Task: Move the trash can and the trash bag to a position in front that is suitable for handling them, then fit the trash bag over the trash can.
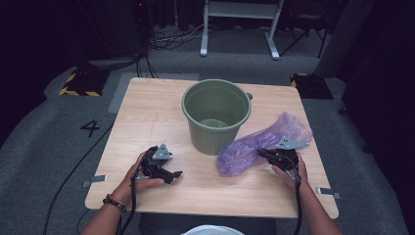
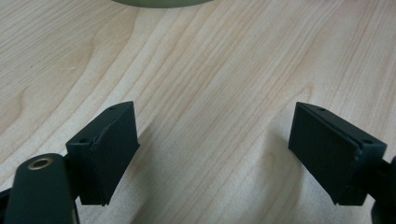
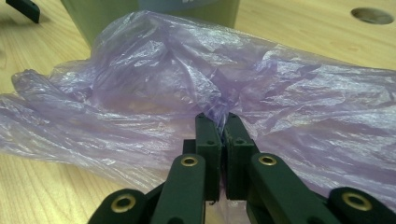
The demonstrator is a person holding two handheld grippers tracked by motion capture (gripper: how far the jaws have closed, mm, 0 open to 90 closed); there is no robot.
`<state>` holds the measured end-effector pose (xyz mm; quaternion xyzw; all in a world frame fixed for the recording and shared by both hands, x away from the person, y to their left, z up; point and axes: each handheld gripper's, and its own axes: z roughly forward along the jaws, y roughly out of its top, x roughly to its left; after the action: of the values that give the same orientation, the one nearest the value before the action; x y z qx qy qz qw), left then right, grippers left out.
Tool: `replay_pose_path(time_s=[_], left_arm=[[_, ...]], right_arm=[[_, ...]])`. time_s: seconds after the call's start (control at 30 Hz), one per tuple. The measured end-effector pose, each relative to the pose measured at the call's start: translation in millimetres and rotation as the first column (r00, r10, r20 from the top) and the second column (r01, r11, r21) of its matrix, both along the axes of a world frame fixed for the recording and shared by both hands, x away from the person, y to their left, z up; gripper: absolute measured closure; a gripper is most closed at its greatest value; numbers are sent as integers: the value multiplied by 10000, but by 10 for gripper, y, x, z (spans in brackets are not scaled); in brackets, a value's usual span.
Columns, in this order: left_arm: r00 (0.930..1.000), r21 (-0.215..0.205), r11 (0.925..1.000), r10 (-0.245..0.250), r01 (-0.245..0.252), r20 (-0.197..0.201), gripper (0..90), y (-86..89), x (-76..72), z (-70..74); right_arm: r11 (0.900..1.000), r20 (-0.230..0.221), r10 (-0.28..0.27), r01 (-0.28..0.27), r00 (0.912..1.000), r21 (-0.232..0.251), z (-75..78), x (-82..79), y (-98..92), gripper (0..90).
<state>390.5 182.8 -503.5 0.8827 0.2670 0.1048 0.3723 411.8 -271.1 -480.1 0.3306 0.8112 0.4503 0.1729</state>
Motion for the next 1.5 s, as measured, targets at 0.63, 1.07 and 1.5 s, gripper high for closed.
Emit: replay_pose_path(time_s=[0.63, 1.07, 1.5], left_arm=[[10000, 22, 10000, -45, 45, 33, 153, -4, 27, -1], [9999, 37, 9999, -102, 102, 9, 145, -5, 36, 1], [10000, 69, 10000, -40, 40, 20, 139, -16, 38, 0]], right_arm=[[9976, 1007, -488, 436, 9937, 539, 248, -71, -92, 874], [9915, 1780, -745, 539, 9812, 1181, 499, -130, -133, 875], [9829, 2793, -864, 362, 9563, 1804, 844, -264, -207, 877]])
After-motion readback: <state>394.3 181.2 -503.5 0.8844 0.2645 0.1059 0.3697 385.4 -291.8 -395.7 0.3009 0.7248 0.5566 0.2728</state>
